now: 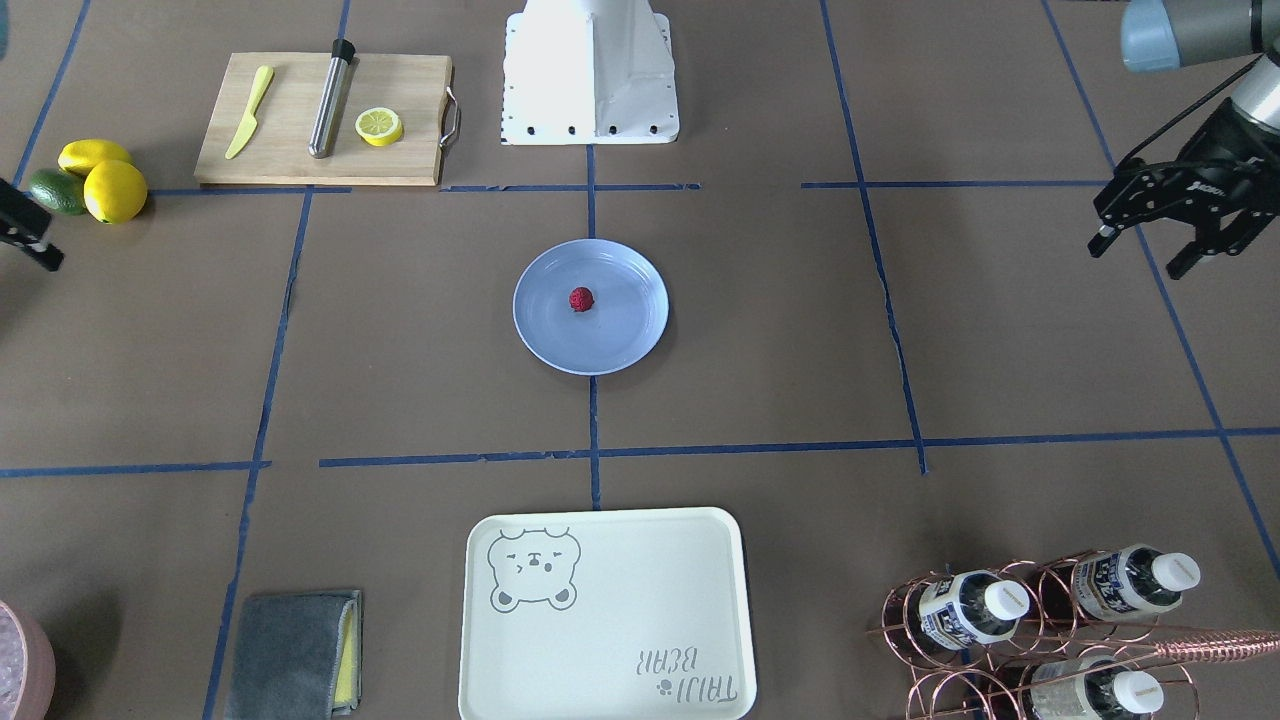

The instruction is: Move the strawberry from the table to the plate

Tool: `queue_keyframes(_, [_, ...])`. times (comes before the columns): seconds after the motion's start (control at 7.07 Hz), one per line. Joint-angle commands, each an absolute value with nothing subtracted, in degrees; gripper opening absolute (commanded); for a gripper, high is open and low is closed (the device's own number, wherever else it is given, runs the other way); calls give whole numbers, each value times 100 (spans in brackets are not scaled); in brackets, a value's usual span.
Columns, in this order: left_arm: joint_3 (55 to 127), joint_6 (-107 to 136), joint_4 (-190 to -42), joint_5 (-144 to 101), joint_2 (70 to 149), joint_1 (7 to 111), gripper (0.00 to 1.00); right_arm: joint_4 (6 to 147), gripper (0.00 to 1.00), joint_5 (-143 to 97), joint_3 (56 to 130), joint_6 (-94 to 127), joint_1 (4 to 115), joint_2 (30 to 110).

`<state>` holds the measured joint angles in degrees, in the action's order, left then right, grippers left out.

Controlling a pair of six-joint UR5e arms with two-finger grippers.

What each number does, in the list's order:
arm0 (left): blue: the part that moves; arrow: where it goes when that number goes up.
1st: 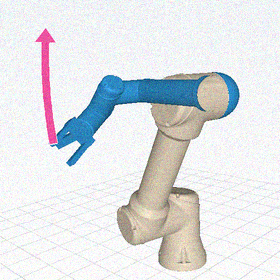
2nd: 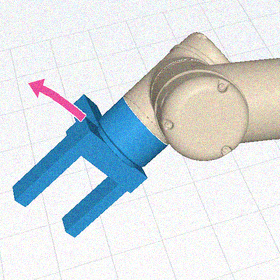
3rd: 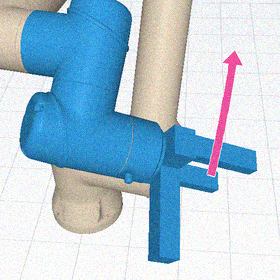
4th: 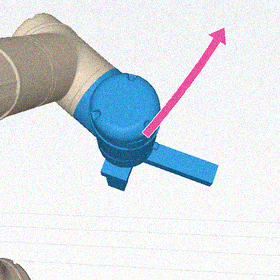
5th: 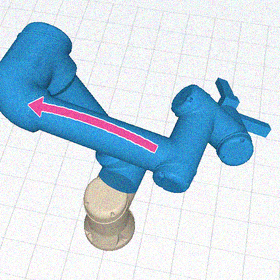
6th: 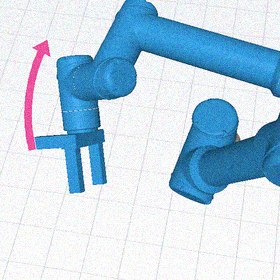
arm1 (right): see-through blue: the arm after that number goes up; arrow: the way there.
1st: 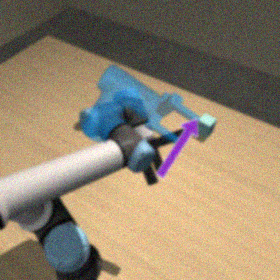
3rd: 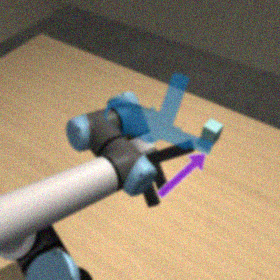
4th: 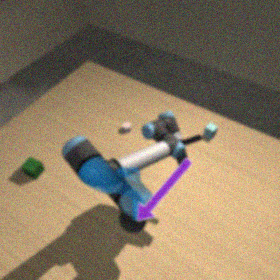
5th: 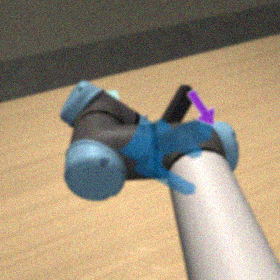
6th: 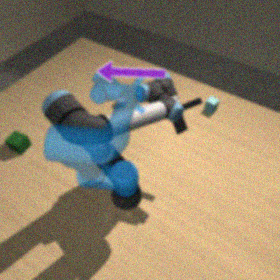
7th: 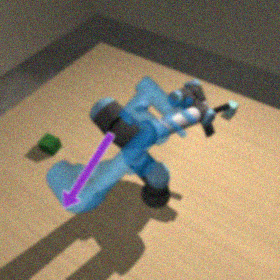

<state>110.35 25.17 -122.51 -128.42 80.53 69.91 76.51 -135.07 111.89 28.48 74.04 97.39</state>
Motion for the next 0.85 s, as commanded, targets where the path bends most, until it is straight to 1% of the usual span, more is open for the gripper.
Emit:
queue_keyframes(0.0, [10864,1034,-12226,-12885,7595,7775,99,8257,100,-13746,10845,938,8565,9818])
queue_keyframes(0.28, [10863,800,-11640,-12937,7313,8006,100,9215,100,-13624,10811,-406,8902,9809])
queue_keyframes(0.42, [10611,-70,-11445,-13146,7295,8163,100,9481,100,-13458,10819,-570,8868,9739])
queue_keyframes(0.57, [10582,-175,-10799,-13227,7417,8356,100,9501,100,-13360,10837,-571,8807,9738])
queue_keyframes(0.71, [10695,-193,-9749,-13315,7836,8524,100,9684,100,-13351,10811,-580,8728,9738])
